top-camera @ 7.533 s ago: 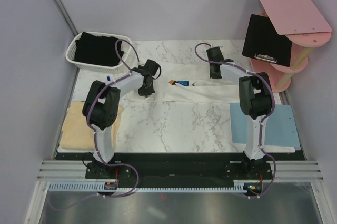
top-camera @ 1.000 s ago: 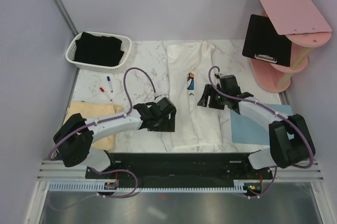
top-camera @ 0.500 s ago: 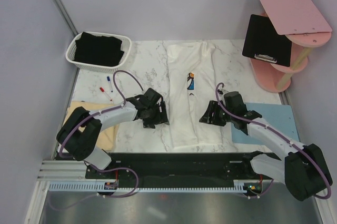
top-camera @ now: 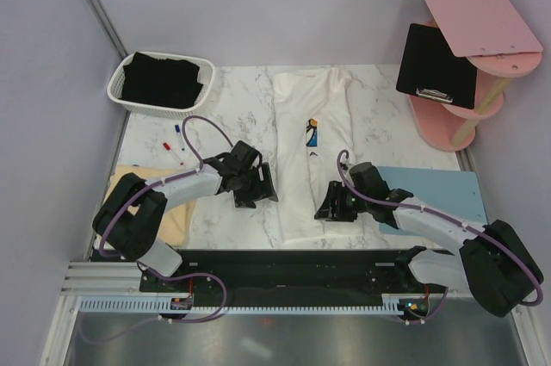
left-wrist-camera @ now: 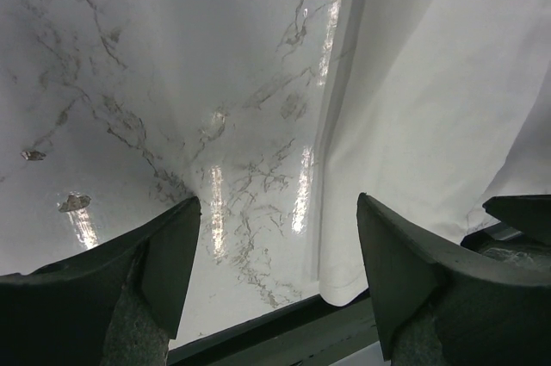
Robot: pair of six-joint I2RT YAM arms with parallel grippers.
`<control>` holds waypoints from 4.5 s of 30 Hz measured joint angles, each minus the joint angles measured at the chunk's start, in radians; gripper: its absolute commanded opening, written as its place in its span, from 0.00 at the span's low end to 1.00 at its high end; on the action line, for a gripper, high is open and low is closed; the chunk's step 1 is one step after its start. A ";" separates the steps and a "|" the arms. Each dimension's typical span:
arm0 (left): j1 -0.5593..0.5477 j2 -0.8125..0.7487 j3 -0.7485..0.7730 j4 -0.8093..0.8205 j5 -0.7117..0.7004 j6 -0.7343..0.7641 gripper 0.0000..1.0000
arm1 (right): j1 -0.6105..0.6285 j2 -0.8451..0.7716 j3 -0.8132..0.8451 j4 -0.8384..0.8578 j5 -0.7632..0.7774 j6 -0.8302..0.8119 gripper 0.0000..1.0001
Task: Fold and stack the t-shirts
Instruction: Rotate the tshirt 90 degrees, then grab the bottom of the folded rectangular tshirt with both arms, then fold the folded rectangular tshirt in 1/3 of the way
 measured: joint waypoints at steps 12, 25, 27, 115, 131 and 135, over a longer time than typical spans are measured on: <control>0.018 0.000 -0.005 0.008 0.011 0.005 0.79 | 0.087 0.057 -0.012 0.041 0.012 0.046 0.12; 0.034 -0.002 -0.012 0.014 0.019 0.016 0.79 | 0.171 0.040 0.064 0.007 0.060 0.047 0.00; 0.034 -0.002 -0.013 0.015 0.020 0.016 0.79 | 0.178 -0.002 0.084 -0.006 0.075 0.050 0.00; -0.414 0.016 -0.089 0.154 -0.070 -0.265 0.02 | 0.183 -0.264 -0.048 -0.445 0.573 0.209 0.00; -0.293 -0.040 0.139 -0.181 -0.174 -0.198 0.02 | 0.183 -0.255 0.142 -0.432 0.619 0.081 0.00; -0.208 -0.018 0.254 -0.217 -0.174 -0.134 0.02 | 0.181 -0.136 0.255 -0.406 0.702 0.016 0.00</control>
